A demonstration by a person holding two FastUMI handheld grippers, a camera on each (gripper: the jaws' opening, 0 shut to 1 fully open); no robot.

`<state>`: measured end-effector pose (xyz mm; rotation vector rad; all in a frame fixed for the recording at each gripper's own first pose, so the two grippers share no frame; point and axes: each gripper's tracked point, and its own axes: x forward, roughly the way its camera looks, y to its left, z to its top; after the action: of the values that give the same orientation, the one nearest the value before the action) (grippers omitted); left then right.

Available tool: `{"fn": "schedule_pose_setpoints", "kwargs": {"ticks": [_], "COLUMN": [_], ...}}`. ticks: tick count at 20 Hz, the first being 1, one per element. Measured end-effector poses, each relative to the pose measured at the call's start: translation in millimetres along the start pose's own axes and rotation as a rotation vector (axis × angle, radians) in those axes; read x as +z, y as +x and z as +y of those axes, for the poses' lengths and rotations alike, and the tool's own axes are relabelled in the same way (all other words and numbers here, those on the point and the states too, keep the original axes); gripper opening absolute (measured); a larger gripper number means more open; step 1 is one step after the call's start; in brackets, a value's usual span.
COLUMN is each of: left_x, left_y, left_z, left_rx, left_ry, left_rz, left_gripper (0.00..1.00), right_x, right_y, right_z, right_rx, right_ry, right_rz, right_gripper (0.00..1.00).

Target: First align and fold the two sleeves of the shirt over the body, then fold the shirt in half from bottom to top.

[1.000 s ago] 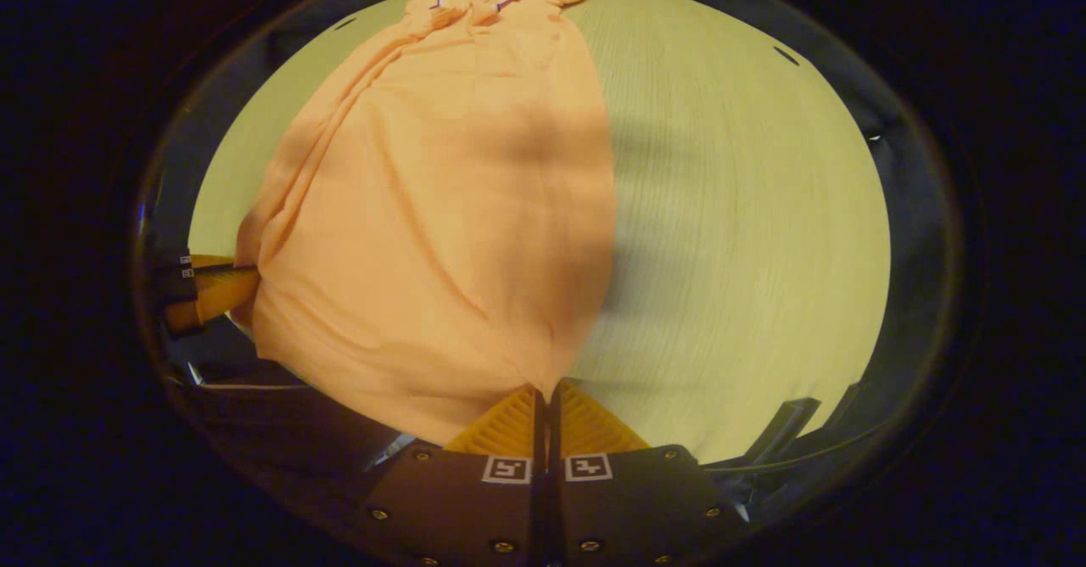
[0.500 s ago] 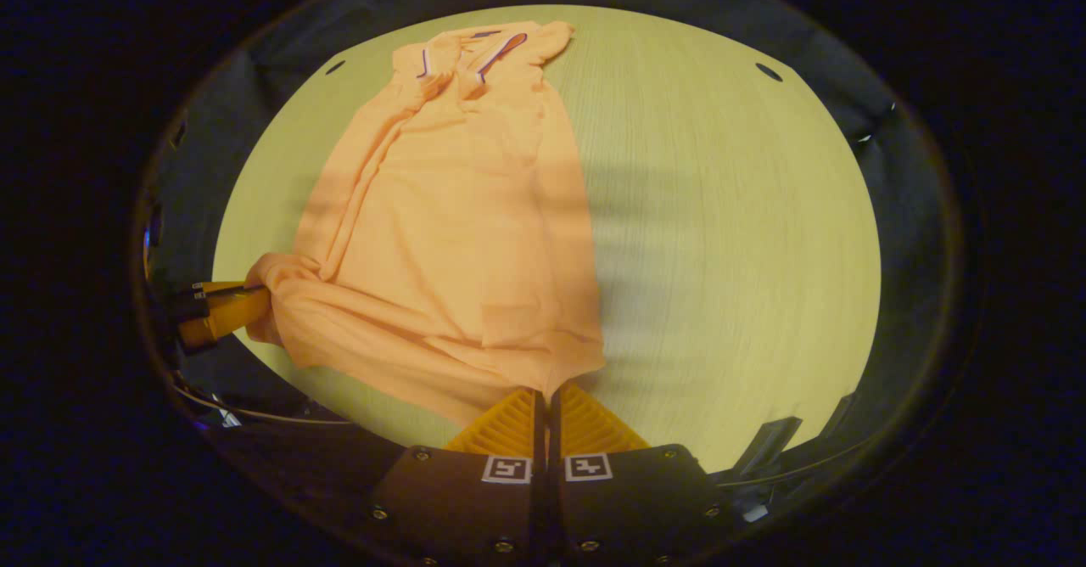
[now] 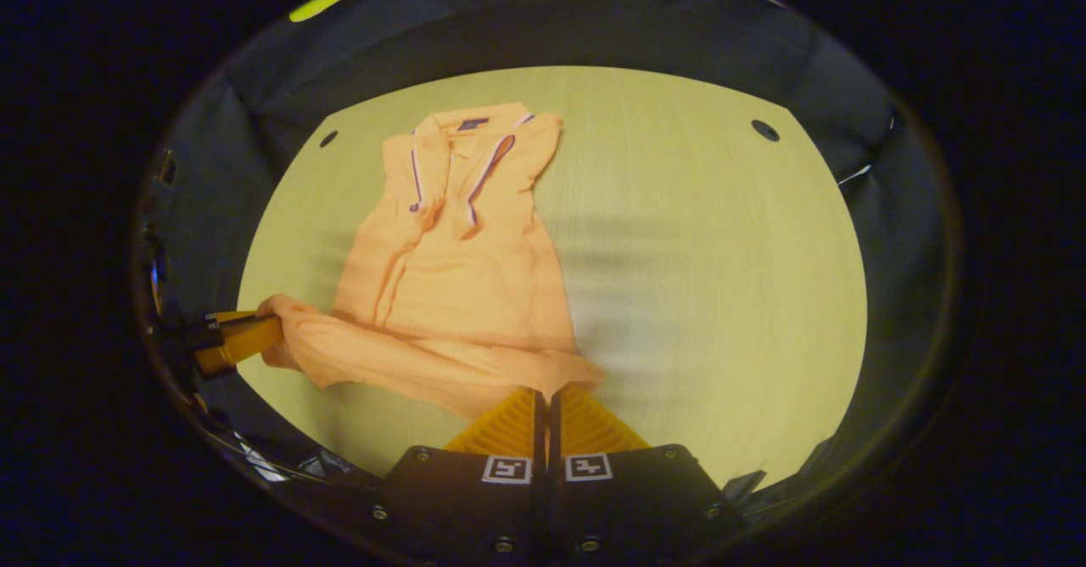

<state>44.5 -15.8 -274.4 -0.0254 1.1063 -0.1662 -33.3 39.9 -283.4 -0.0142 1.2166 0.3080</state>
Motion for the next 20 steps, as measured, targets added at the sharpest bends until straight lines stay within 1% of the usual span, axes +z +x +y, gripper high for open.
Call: {"fn": "schedule_pose_setpoints", "kwargs": {"ticks": [5, 11, 14, 15, 16, 20], "left_x": [66, 134, 168, 180, 191, 237], "left_y": [9, 41, 56, 60, 65, 88], "left_z": [17, 32, 39, 42, 46, 56], "left_rx": [0.011, 0.017, 0.020, 0.023, 0.026, 0.035], "left_ry": [-0.013, -0.037, -0.036, -0.035, -0.035, -0.037], "left_rz": [-0.061, -0.118, -0.146, -0.156, -0.169, -0.228], "left_gripper": [0.06, 0.05, 0.05, 0.07, 0.05, 0.05], "right_x": [66, 143, 179, 189, 198, 235], "right_y": [2, 15, 30, 36, 42, 63], "right_z": [-1, -6, -5, -5, -6, -12], "right_rx": [0.012, 0.017, 0.022, 0.022, 0.022, 0.013], "right_ry": [0.023, 0.067, 0.083, 0.089, 0.094, 0.118], "right_rz": [-0.072, -0.169, -0.203, -0.215, -0.226, -0.283], "right_gripper": [0.00, 0.00, 0.00, 0.00, 0.00, 0.00]}}
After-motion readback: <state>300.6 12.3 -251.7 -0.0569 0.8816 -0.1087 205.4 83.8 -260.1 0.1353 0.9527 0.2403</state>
